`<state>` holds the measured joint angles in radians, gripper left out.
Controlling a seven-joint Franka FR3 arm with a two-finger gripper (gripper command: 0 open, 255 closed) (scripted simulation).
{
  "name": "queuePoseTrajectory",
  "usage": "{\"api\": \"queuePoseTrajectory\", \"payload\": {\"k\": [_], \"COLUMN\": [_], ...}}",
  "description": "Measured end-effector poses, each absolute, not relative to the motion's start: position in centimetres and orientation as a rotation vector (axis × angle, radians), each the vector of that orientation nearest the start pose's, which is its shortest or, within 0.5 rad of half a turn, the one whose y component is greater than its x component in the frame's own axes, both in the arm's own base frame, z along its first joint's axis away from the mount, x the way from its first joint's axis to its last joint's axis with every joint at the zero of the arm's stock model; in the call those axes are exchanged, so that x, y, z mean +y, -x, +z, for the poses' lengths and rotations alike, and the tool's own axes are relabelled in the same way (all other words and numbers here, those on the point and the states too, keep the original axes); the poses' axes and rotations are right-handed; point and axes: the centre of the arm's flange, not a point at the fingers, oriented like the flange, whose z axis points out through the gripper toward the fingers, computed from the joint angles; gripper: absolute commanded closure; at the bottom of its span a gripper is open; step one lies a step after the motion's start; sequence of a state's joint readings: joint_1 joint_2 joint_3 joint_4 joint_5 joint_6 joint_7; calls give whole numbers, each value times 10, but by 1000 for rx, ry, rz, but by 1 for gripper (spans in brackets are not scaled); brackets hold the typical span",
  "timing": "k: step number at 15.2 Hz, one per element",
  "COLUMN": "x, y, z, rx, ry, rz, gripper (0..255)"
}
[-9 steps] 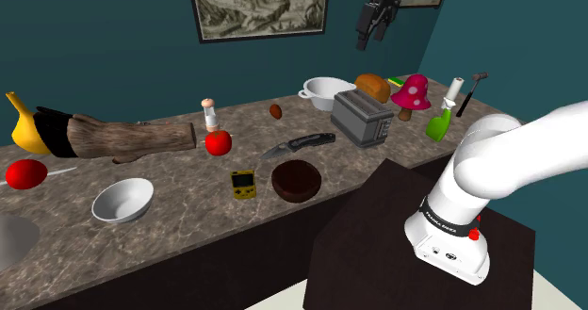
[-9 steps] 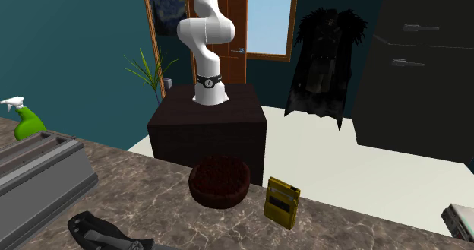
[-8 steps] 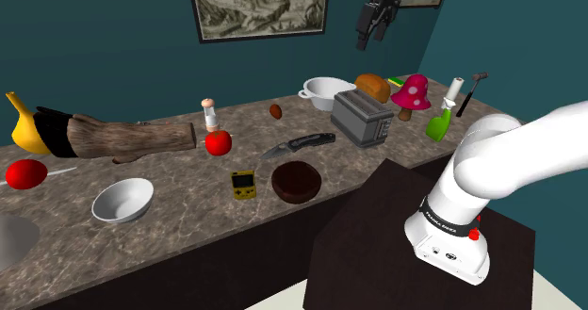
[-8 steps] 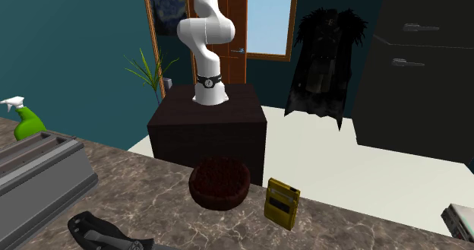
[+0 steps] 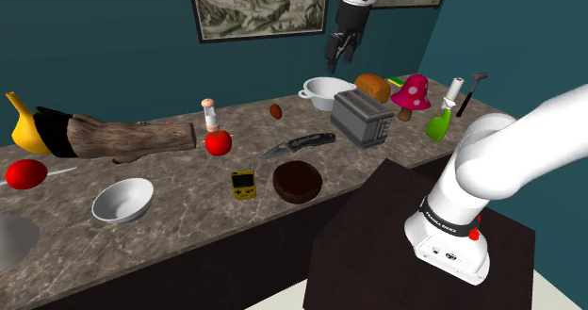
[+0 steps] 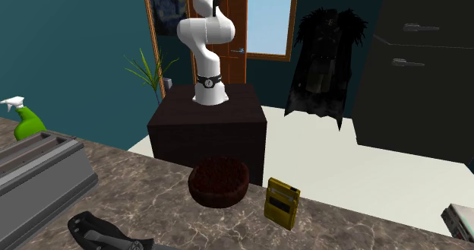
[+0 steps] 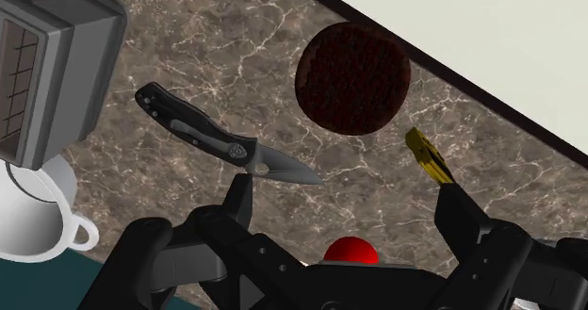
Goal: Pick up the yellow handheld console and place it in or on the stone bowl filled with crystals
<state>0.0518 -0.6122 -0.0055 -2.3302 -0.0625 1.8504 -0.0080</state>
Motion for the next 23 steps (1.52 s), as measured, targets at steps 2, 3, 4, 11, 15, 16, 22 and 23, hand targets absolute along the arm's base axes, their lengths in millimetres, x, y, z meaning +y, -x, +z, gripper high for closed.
{"api": "queuePoseTrajectory", "payload": {"k": [2, 3, 4, 11, 15, 16, 22, 23], "x": [22, 28, 30, 69, 93, 99, 133, 139], "y": [-396, -403, -409, -466, -496, -502, -542, -549], "z": [553, 541, 534, 467, 427, 419, 362, 353], "rx": [-138, -152, -166, -266, -323, -337, -422, -436], "ry": [3186, 3185, 3184, 3175, 3168, 3166, 3153, 3150], "rz": [-204, -197, -192, -156, -134, -129, -97, -92], "gripper": [0, 0, 0, 0, 0, 0, 0, 0]}}
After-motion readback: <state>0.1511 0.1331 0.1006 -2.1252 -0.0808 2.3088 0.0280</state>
